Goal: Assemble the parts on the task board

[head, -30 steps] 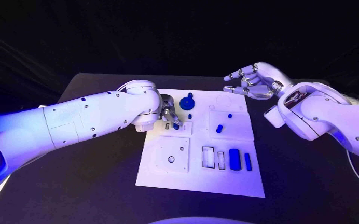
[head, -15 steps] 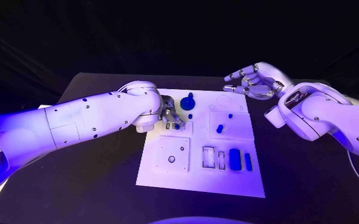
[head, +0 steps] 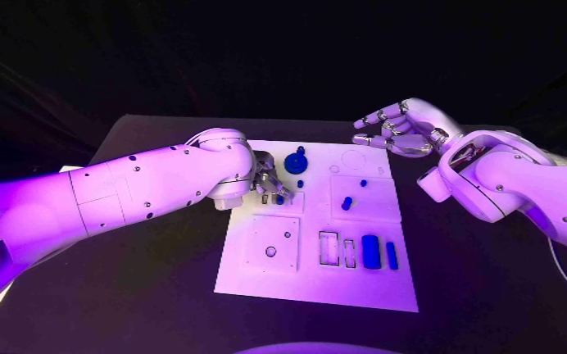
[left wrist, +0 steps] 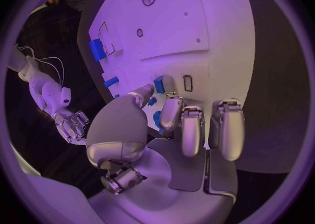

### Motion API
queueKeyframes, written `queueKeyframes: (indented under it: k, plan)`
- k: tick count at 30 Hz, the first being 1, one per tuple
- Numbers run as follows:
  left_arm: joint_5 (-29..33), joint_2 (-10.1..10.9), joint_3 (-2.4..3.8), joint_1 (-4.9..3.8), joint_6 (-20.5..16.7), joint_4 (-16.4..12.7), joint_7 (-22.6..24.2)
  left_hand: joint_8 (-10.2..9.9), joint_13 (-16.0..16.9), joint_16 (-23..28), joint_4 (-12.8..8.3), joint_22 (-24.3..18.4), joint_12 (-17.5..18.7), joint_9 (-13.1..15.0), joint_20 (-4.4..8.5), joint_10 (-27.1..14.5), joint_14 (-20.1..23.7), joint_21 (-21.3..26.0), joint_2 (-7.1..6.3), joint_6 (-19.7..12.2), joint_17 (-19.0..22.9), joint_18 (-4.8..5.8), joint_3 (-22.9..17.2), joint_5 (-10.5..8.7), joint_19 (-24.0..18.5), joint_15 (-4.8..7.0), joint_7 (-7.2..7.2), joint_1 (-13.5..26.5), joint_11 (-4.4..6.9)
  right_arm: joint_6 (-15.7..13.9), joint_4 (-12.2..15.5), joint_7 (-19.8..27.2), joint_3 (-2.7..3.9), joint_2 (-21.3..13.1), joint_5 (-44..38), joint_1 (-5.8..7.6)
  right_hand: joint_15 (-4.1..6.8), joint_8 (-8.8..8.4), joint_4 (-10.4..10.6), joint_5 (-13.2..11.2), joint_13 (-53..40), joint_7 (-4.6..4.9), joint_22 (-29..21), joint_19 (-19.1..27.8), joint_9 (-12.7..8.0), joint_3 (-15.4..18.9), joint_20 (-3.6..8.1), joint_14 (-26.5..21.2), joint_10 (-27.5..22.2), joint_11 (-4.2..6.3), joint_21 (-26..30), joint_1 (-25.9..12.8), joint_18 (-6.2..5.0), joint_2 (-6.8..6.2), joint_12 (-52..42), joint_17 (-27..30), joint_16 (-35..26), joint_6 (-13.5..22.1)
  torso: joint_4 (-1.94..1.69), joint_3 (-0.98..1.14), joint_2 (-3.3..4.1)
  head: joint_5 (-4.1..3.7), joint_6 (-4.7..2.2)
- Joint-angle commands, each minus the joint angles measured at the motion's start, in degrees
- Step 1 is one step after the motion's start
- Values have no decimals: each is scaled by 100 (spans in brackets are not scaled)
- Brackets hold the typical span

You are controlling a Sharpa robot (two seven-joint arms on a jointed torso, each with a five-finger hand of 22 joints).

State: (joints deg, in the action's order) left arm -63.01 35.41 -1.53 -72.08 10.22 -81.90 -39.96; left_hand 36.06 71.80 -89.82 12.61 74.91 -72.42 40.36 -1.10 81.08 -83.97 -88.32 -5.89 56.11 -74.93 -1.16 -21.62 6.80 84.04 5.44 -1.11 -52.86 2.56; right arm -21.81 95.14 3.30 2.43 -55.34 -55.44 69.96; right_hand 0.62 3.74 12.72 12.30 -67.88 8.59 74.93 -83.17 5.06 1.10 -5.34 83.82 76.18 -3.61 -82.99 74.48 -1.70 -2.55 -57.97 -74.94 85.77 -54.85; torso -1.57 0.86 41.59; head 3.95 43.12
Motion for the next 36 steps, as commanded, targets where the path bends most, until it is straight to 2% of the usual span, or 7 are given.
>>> queueKeyframes:
  k: [1, 6, 13, 22, 28, 32, 36]
  plan:
    - [83, 15, -29, 47, -8, -26, -303, -23, 1, -18, 45, 1277, -32, 14, 40, 31, -603, -11, -14, 24, -1507, 56, 141, -32, 475, 30, 7, 53, 17, 67, 4, 49, 0, 1, -11, -7, 5, 12, 2, -27, 9, 2, 286, 18, 5, 20, -11, 462, -36, 2, 19, -61, -105, 11, -14, -879, -39, -27, 4, 0, 4, -3, -4]
    - [83, 80, -18, 48, -78, -98, -286, -18, 2, -18, 124, 1272, -29, 38, 46, 26, -603, -5, -41, 13, -1507, 55, 395, -29, 472, 36, 11, 44, 21, 67, -5, 49, 0, 0, -10, -12, 5, 12, 2, -27, 9, 2, 286, 18, 5, 20, -11, 462, -36, 2, 19, -61, -105, 11, -14, -879, -39, -27, 1, -3, -2, -11, -6]
    - [83, 221, 99, 44, -152, -261, -263, -8, -4, -18, 222, 1287, -21, 68, 51, 16, -603, -14, -42, -4, -1507, 58, 684, -23, 480, 40, 13, -3, 24, 70, -18, 49, 0, -1, -6, -19, 5, 12, 2, -27, 9, 2, 286, 18, 5, 20, -11, 462, -36, 2, 19, -61, -105, 11, -14, -879, -39, -27, -3, 2, -5, -18, -22]
    - [82, 397, 336, 1, -251, -491, -242, -2, -15, -18, 266, 1269, -9, 83, 53, 7, -603, 0, -32, -17, -1507, 53, 822, -21, 471, 41, 13, -48, 24, 64, -44, 54, -1, -2, 7, -28, 5, 12, 17, -22, 9, 2, 283, 19, 6, 42, -11, 462, -36, 1, 22, -67, -106, 17, -17, -880, -40, -25, 6, 2, 1, -22, -51]
    - [85, 482, 446, -141, -216, -542, -246, -15, -63, -18, 317, 1201, 42, 93, 49, -32, -603, 50, -18, -68, -1507, 35, 968, -16, 435, 36, -3, -99, 13, 67, -65, 55, -2, 2, 18, -33, 5, 12, 17, -22, 9, 2, 283, 19, 6, 42, -11, 462, -36, 1, 22, -67, -106, 17, -17, -880, -40, -25, 2, 5, 3, -27, -74]
    - [135, 421, 475, -300, 20, -243, -271, -302, -292, -18, 322, 1080, 281, -46, -11, -216, -603, 143, 73, -427, -1507, 5, 1171, -4, 368, -46, -146, -370, -103, 66, -73, 50, -3, 3, 23, -35, 5, 12, 17, -22, 9, 2, 283, 19, 6, 42, -11, 462, -36, 1, 22, -67, -106, 17, -17, -880, -40, -25, -15, 10, -4, -28, -78]
    - [166, 245, 478, -354, 102, 157, -226, -657, -567, -18, 308, 1013, 558, -319, -108, -413, -603, 199, 145, -623, -1507, -13, 1309, 3, 330, -170, -297, -656, -235, 62, -79, 47, -4, 10, 25, -35, 5, 12, 22, -9, 8, 2, 284, 18, 6, 52, -12, 461, -36, 1, 22, -65, -106, 21, -19, -878, -41, -25, -11, 3, 1, -14, -92]
